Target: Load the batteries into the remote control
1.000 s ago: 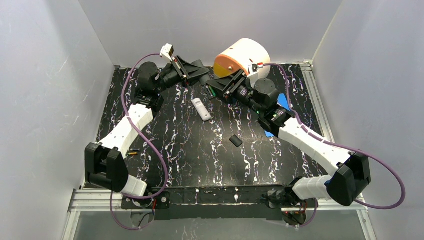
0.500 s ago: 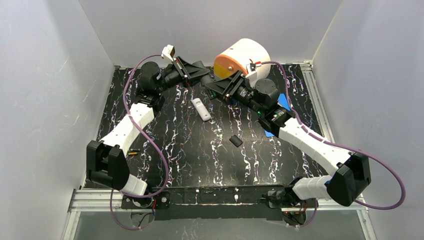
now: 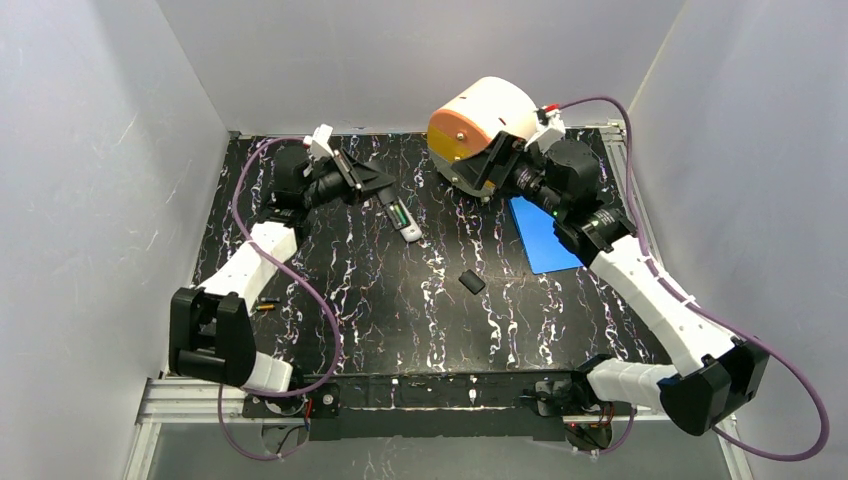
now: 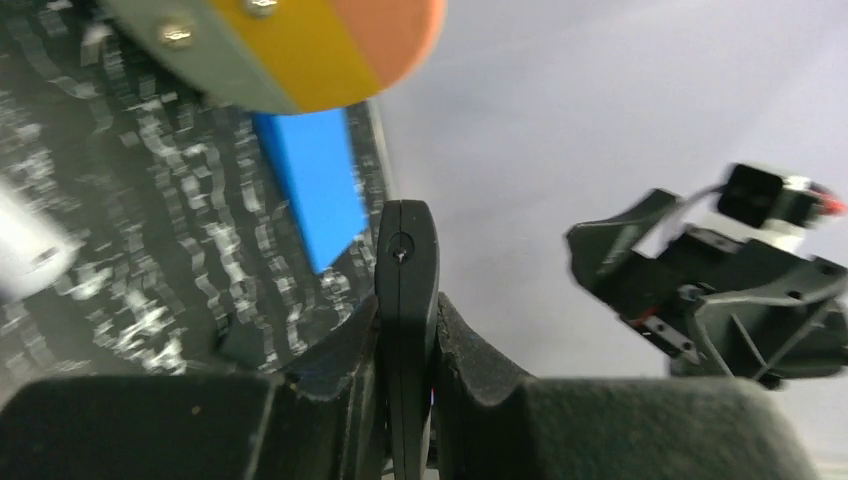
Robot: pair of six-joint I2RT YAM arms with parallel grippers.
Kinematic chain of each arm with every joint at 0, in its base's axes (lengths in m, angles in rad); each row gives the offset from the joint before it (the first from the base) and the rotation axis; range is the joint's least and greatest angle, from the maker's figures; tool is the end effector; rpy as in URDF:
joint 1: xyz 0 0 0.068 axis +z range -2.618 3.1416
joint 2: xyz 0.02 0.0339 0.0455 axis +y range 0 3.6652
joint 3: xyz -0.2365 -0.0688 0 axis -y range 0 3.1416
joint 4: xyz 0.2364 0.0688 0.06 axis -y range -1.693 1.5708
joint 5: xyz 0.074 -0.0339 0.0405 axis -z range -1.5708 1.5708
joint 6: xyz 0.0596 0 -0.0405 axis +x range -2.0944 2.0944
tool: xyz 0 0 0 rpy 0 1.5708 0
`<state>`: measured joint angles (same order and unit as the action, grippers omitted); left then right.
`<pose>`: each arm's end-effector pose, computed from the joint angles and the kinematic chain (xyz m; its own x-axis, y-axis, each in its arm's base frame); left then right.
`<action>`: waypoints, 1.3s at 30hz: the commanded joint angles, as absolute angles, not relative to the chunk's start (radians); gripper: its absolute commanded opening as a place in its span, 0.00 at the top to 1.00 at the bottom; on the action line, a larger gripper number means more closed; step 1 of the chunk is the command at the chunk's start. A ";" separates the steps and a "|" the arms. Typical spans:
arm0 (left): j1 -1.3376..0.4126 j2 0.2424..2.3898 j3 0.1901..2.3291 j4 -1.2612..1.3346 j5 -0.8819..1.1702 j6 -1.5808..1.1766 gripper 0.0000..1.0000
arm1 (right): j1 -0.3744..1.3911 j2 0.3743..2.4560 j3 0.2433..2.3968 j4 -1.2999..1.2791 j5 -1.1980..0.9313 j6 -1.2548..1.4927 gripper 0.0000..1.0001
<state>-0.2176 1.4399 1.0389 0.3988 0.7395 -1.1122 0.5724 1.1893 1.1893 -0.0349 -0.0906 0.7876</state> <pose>0.3313 -0.1144 0.3107 -0.7340 -0.5162 -0.4414 0.3600 0.2554 -0.8973 0.2506 0.1679 0.3883 -0.4568 0.5452 -0.7029 -0.4134 0.5695 0.7105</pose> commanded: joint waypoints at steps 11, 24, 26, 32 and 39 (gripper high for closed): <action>-0.163 1.216 0.903 -0.062 0.572 -0.714 1.00 | 0.726 1.507 1.190 -0.724 0.084 -0.045 0.08; -0.147 1.239 0.922 -0.062 0.558 -0.722 1.00 | 0.767 1.661 1.112 -0.569 0.123 -0.108 0.09; -0.147 1.242 0.922 -0.059 0.558 -0.725 1.00 | 0.767 1.674 1.100 -0.544 0.122 -0.098 0.10; -0.146 1.248 0.929 -0.055 0.560 -0.727 1.00 | 0.767 1.694 1.054 -0.495 0.045 -0.098 0.26; -0.146 1.249 0.931 -0.051 0.568 -0.721 1.00 | 0.757 1.724 1.049 -0.485 0.081 -0.086 0.32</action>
